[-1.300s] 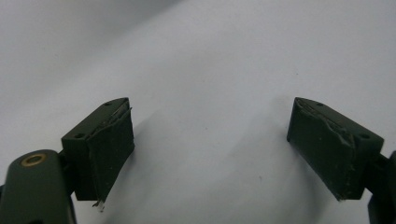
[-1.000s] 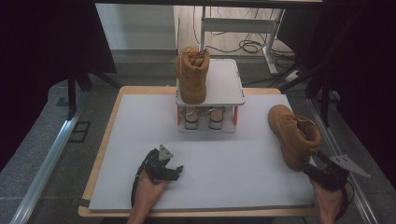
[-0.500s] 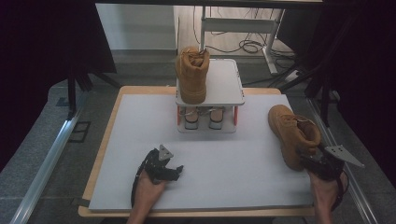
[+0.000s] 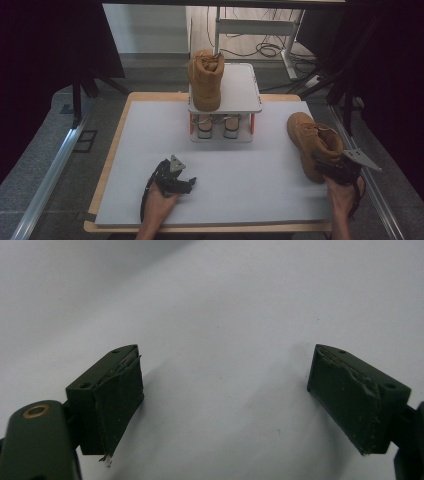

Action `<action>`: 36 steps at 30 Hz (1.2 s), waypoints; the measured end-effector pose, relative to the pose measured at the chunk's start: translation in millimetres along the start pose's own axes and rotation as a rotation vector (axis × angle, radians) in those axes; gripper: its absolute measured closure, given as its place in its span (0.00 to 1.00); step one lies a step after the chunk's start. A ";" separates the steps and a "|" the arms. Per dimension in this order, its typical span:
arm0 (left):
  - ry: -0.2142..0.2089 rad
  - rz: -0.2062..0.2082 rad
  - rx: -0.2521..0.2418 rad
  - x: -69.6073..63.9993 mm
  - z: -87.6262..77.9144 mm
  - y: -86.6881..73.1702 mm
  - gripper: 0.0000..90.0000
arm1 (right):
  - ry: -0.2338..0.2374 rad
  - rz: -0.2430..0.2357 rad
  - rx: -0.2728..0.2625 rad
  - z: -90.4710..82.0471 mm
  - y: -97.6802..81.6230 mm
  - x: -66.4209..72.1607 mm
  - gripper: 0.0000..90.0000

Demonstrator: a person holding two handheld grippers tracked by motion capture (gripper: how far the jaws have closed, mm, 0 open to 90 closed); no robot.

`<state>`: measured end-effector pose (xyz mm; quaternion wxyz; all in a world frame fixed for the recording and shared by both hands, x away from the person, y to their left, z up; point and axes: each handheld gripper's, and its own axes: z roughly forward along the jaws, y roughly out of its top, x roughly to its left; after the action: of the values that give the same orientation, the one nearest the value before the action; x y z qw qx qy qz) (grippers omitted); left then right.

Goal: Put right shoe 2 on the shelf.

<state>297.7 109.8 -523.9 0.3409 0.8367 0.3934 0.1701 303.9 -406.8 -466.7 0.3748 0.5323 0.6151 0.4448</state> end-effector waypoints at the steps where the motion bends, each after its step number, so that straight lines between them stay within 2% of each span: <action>1: 0.000 0.000 0.000 0.0 0.0 0.0 0.16 | -0.003 -0.004 -0.002 1.5 0.0 0.0 0.00; 10: 0.000 0.001 0.000 0.0 0.0 0.0 0.16 | -0.014 0.026 0.000 12.4 2.3 0.8 0.00; 15: 0.001 0.001 0.001 0.0 -0.1 0.0 0.16 | -0.029 0.011 0.013 18.0 3.6 1.1 0.00; 21: 0.000 0.000 0.000 0.0 0.0 0.0 0.16 | -0.051 0.016 -0.001 21.2 3.5 3.4 0.06; 26: 0.000 0.002 0.001 0.0 -0.2 0.0 0.16 | -0.046 0.013 -0.014 17.8 2.1 2.2 0.18; 31: 0.000 0.000 0.000 -0.1 0.0 0.0 0.16 | -0.021 0.019 -0.013 14.8 1.6 0.9 0.32; 36: 0.000 0.000 0.000 0.0 0.0 0.0 0.16 | -0.006 0.018 -0.016 12.8 0.7 1.0 0.48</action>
<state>297.6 109.8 -523.9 0.3409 0.8367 0.3934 0.1701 315.9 -403.8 -470.2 0.3770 0.5362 0.6055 0.4514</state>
